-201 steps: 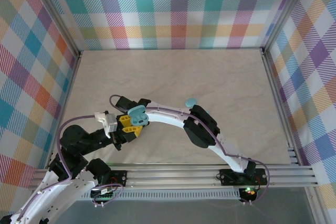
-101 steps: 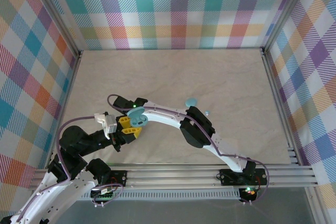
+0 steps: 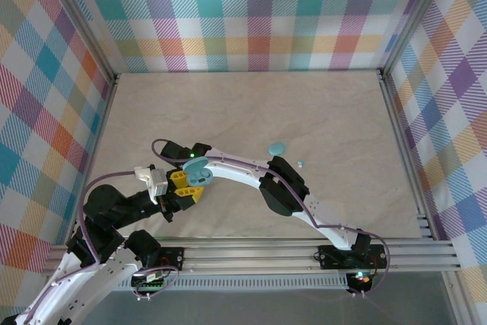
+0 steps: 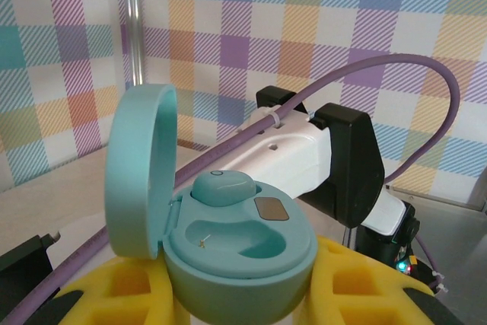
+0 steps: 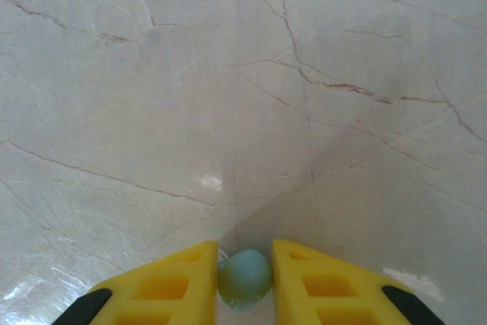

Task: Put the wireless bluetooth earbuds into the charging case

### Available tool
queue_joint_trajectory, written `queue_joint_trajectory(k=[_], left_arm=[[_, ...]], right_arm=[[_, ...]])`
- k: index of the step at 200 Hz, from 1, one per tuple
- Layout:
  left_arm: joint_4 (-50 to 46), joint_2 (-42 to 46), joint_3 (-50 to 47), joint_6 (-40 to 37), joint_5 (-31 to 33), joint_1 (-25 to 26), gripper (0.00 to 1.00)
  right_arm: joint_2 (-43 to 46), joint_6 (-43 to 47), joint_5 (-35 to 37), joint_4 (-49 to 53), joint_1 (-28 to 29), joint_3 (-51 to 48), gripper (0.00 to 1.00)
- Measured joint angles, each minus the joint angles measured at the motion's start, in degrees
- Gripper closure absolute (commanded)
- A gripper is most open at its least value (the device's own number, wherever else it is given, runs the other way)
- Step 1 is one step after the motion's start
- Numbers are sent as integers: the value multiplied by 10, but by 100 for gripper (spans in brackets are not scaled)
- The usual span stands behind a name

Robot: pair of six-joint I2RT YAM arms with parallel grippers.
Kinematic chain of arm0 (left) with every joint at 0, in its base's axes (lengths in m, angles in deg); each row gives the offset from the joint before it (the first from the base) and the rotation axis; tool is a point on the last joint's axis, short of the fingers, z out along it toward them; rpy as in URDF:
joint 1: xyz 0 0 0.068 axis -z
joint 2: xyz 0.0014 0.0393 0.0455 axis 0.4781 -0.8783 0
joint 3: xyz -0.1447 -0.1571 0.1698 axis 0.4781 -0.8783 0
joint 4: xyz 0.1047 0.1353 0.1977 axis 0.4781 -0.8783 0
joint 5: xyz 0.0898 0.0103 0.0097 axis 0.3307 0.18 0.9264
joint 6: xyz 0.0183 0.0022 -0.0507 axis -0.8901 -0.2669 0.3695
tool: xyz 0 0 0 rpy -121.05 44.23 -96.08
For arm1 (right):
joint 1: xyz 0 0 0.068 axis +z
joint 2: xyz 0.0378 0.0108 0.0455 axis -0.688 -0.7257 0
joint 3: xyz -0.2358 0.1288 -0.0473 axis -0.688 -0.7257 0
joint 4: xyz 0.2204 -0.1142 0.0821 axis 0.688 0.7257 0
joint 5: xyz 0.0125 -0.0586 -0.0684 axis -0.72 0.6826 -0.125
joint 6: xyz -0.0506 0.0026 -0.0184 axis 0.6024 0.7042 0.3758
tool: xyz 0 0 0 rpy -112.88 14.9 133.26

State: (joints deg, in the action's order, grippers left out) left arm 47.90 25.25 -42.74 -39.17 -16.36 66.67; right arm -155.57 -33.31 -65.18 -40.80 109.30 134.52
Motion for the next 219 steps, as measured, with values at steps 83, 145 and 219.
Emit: queue_joint_trajectory(k=[83, 145, 219], left_arm=[[2, -33, 16, -4, 0, 0, 100], [23, -100, 16, -4, 0, 0, 100], [81, -148, -26, -4, 10, 0, 100]], right_arm=[[128, 35, -40, -48, -77, -211, 91], [299, 134, -56, 16, -205, -383, 91], [297, 221, -90, 130, -239, -435, 90]])
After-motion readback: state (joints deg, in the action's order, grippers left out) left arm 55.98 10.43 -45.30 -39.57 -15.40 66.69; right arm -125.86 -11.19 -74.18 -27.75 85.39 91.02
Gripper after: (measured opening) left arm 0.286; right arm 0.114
